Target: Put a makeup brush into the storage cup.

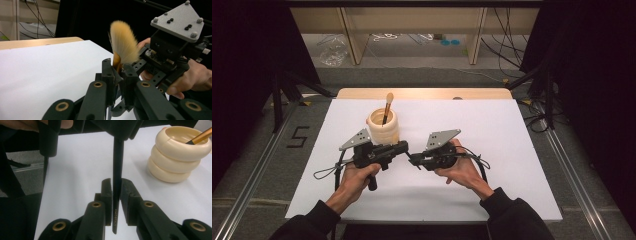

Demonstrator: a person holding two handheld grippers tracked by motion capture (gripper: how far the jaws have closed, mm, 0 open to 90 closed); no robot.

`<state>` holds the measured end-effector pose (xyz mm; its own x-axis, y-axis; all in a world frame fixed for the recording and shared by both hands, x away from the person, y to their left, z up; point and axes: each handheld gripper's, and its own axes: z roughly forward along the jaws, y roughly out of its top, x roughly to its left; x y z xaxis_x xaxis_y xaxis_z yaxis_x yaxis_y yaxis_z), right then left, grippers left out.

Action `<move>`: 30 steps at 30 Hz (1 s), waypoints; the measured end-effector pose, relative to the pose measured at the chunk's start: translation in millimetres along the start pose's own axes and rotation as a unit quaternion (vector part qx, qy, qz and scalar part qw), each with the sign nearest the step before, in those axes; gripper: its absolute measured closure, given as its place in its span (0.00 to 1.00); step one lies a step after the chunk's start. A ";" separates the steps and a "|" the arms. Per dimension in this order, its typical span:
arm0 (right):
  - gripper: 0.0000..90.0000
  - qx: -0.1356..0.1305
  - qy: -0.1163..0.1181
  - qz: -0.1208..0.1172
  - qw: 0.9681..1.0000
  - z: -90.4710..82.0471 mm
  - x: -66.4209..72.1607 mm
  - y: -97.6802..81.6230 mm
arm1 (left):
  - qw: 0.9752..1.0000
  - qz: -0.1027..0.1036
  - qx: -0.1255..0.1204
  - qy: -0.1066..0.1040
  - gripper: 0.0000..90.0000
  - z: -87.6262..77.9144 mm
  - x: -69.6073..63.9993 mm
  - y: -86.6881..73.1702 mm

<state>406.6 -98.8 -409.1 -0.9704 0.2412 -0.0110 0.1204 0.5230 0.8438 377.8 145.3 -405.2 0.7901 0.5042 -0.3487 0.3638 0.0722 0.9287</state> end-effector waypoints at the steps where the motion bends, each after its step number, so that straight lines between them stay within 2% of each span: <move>1: 0.93 0.003 0.002 0.000 1.000 0.5 -0.2 -0.4 | 1.000 0.000 0.001 0.002 0.93 -0.3 -0.1 0.2; 2: 0.94 0.007 0.005 -0.001 1.000 0.0 -0.4 -0.2 | 1.000 -0.008 0.001 0.007 0.93 -0.6 -0.8 0.1; 4: 0.95 0.007 0.002 -0.001 1.000 0.5 0.3 -0.3 | 1.000 -0.001 0.001 0.001 0.93 -0.1 0.0 0.2; 8: 0.95 0.007 -0.001 -0.001 1.000 1.2 1.1 -0.4 | 1.000 -0.002 0.001 -0.004 0.92 0.2 0.1 0.3; 12: 0.95 -0.007 0.006 0.011 1.000 0.7 1.0 0.6 | 1.000 0.004 0.013 -0.002 0.90 1.6 -1.2 -0.8; 13: 0.95 -0.013 0.006 0.013 1.000 0.9 1.2 0.8 | 1.000 -0.001 0.013 0.002 0.90 2.1 -2.7 -1.5; 14: 0.95 -0.012 0.009 0.015 1.000 -0.2 0.7 1.4 | 1.000 0.012 0.015 -0.003 0.90 2.7 -2.3 -1.5; 16: 0.95 -0.016 0.006 0.017 1.000 -0.3 0.7 1.0 | 1.000 0.019 0.016 -0.006 0.90 3.1 -2.0 -1.5; 20: 0.95 -0.023 0.006 0.017 1.000 -0.6 1.0 1.7 | 1.000 0.024 0.019 -0.004 0.90 3.9 -2.6 -2.6; 21: 0.95 -0.023 0.008 0.016 1.000 -0.8 1.4 2.1 | 1.000 0.018 0.020 0.001 0.90 4.0 -3.6 -3.2; 24: 0.95 -0.025 0.010 0.018 0.999 -0.7 1.9 2.1 | 0.999 0.030 0.021 -0.002 0.90 4.4 -3.5 -3.3; 26: 0.95 -0.028 0.008 0.018 0.999 -0.6 1.8 2.2 | 1.000 0.021 0.021 0.001 0.90 4.7 -4.4 -4.0; 30: 0.95 -0.030 0.010 0.021 0.999 -1.9 1.6 3.1 | 1.000 0.022 0.021 0.004 0.91 4.9 -5.0 -4.3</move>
<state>405.1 -98.4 -405.4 -0.9689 0.2450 0.0353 0.1489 0.4632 0.8736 374.7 138.2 -408.0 0.8019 0.5130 -0.3063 0.3497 0.0128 0.9368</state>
